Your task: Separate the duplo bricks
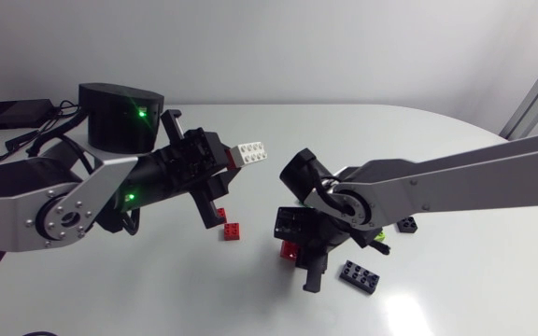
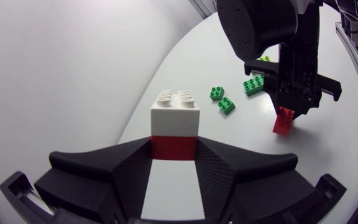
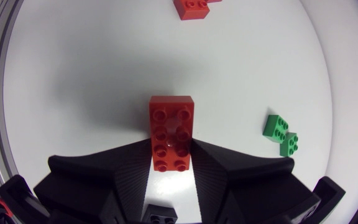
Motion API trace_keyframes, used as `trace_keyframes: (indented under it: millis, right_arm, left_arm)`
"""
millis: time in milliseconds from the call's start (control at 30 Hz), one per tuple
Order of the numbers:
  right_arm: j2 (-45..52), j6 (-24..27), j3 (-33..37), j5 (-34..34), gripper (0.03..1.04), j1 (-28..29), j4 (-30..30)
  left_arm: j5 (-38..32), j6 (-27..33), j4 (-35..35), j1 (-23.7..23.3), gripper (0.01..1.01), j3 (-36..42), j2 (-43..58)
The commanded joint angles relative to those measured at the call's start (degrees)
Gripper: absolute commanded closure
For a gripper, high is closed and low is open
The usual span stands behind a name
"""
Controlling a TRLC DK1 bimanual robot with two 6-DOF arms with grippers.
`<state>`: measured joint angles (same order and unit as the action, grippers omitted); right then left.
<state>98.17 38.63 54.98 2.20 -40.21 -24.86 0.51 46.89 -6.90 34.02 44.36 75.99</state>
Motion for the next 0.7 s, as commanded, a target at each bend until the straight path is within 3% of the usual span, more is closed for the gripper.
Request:
trace_keyframes:
  millis: [0, 200, 333, 400, 467, 567, 667]
  right_arm:
    - [3.08, 2.15, -0.23, 1.14, 0.73, -0.66, 0.52]
    - [5.28, 2.41, 0.57, 1.14, 0.72, -1.89, 1.92]
    - [6.16, 2.41, 0.92, 1.06, 0.55, -1.54, 3.07]
    - [4.66, 2.32, 0.57, 0.35, 0.39, -1.01, 3.24]
    - [0.79, 2.32, -0.75, -1.85, 0.16, -0.31, 3.33]
    - [-5.36, 2.41, -2.86, -4.13, 0.09, 1.18, 3.33]
    - [-11.60, 2.94, -4.53, -7.47, 0.09, 3.47, 3.42]
  left_arm:
    - [1.42, -0.84, 0.83, -0.89, 0.648, 0.73, -0.75]
    - [3.18, -0.75, 2.06, -1.85, 0.648, 1.17, -0.40]
    - [5.02, -0.75, 3.64, -3.08, 0.648, 1.78, -0.22]
    - [6.17, -0.75, 4.70, -3.61, 0.648, 2.22, -0.14]
    - [8.71, -1.02, 6.81, -4.93, 0.648, 3.28, 0.04]
    - [13.02, -1.63, 11.03, -7.48, 0.648, 5.74, 1.18]
    - [16.19, -1.54, 13.05, -8.88, 0.648, 7.06, 2.50]
